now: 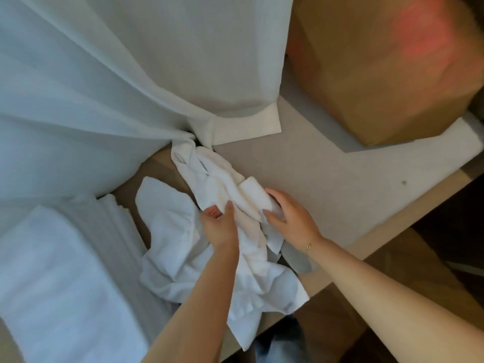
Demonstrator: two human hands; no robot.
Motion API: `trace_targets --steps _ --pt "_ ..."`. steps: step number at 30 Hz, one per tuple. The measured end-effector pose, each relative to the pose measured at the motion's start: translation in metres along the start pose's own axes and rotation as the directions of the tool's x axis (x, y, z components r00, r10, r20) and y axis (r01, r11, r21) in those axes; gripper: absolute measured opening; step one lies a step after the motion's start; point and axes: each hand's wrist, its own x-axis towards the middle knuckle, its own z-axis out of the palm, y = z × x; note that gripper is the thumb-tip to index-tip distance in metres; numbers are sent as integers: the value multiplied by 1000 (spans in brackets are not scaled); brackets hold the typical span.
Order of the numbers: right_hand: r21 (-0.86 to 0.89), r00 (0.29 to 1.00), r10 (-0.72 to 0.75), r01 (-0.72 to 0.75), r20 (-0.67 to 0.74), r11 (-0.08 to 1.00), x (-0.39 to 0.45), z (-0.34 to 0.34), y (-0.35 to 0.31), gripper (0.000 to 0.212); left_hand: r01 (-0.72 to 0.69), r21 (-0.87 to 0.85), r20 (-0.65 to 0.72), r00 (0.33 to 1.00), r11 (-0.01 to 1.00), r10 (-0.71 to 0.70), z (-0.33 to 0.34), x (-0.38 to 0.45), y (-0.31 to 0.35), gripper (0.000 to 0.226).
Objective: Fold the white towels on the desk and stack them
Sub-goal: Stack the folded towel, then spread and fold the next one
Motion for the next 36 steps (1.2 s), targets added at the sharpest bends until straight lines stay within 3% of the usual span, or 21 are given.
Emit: trace_targets --steps 4,8,13,18,22,25,27,29,31,33,36 --pt "102 989 130 -122 -70 987 3 13 0 40 -21 -7 -8 1000 1000 20 -26 10 -4 10" --pt "148 956 208 -179 -205 973 -1 19 -5 24 -25 -48 78 997 999 29 -70 20 6 18" --pt "295 911 231 -129 -342 947 -7 21 -30 15 -93 -85 236 965 992 110 -111 26 46 15" --pt "384 864 163 37 -476 923 -5 -11 -88 20 -316 -96 381 864 944 328 -111 23 124 17" --pt "329 743 97 172 -662 928 11 -61 -135 22 -355 -177 510 765 918 394 -92 14 168 22" --pt "409 625 208 195 -752 891 26 -91 -140 20 -244 -254 623 698 936 352 -84 11 170 25" --pt "497 615 331 114 -715 860 37 -96 -130 23 -226 -143 617 741 964 265 -87 13 150 27" --pt "625 681 429 54 -594 779 43 -93 -118 32 -239 12 593 784 971 186 -96 17 116 25" --pt "696 744 438 49 -504 717 40 -84 -110 50 -223 141 567 817 965 105 -109 25 74 22" --pt "635 765 401 14 -504 772 28 -64 -100 64 -200 323 480 877 925 22 -120 35 34 21" --pt "458 770 385 -137 -508 878 -5 -17 -80 65 -227 562 358 934 795 13 -123 46 -14 43"
